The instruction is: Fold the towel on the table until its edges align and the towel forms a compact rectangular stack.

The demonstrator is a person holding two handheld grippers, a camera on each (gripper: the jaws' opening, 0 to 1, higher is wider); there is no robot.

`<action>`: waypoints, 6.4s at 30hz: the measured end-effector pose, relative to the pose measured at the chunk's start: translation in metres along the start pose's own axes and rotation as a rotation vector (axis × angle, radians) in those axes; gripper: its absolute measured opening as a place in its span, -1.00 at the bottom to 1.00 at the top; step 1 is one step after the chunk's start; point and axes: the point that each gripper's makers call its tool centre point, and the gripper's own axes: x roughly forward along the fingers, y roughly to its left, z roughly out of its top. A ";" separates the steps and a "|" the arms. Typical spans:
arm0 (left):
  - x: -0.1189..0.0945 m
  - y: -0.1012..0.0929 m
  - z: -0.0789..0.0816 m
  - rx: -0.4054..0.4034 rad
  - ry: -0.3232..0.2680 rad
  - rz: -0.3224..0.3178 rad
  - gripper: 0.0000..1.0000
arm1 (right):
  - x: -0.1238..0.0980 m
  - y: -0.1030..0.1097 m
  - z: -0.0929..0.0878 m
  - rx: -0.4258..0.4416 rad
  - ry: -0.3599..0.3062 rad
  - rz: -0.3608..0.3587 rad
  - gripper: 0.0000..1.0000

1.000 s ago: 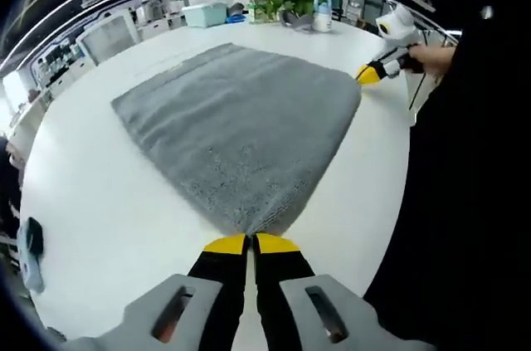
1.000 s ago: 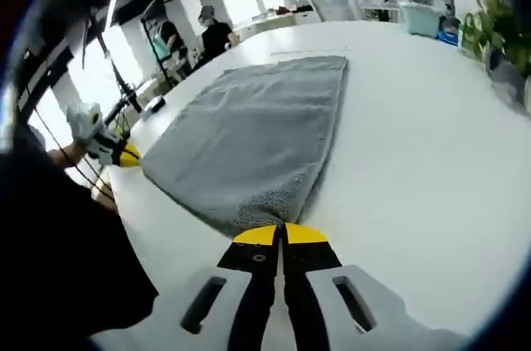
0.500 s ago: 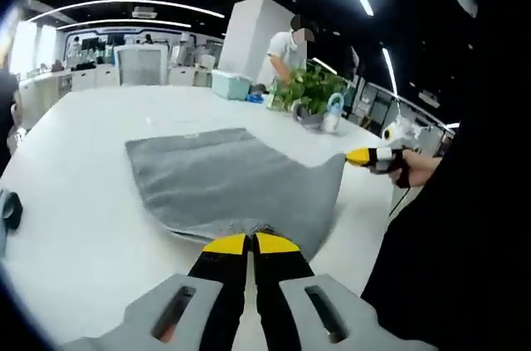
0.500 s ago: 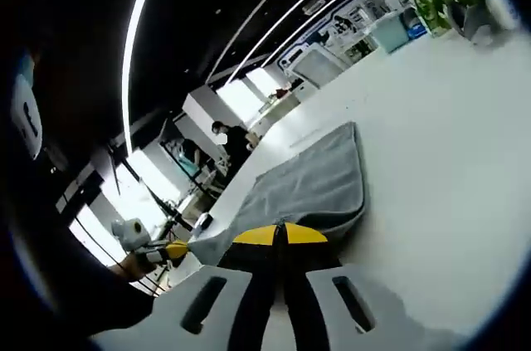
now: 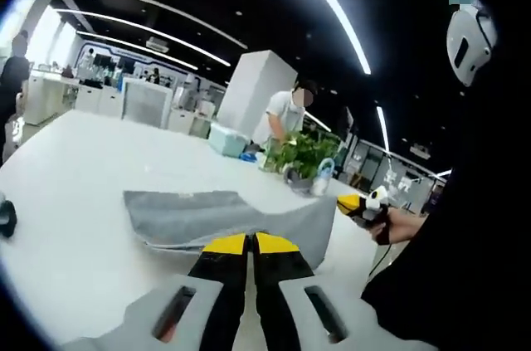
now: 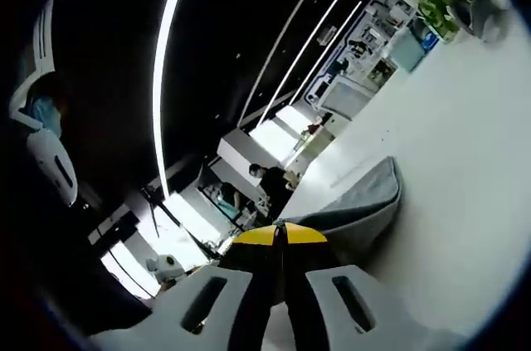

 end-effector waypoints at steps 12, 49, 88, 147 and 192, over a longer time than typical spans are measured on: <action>-0.010 -0.014 0.041 -0.066 -0.164 -0.087 -0.96 | 0.002 0.029 0.022 0.022 -0.083 0.120 -1.00; -0.041 -0.014 0.069 -0.238 -0.392 -0.183 -0.96 | -0.017 0.024 0.053 0.169 -0.252 0.241 -1.00; -0.012 0.047 0.029 -0.324 -0.292 0.094 -0.96 | 0.021 -0.038 0.031 0.228 -0.155 0.033 -1.00; 0.035 0.129 -0.012 -0.455 -0.186 0.220 -0.96 | 0.058 -0.123 0.012 0.247 -0.021 -0.196 -1.00; 0.035 0.153 -0.032 -0.529 -0.132 0.298 -0.96 | 0.124 -0.168 -0.034 -0.114 0.256 -0.317 -0.84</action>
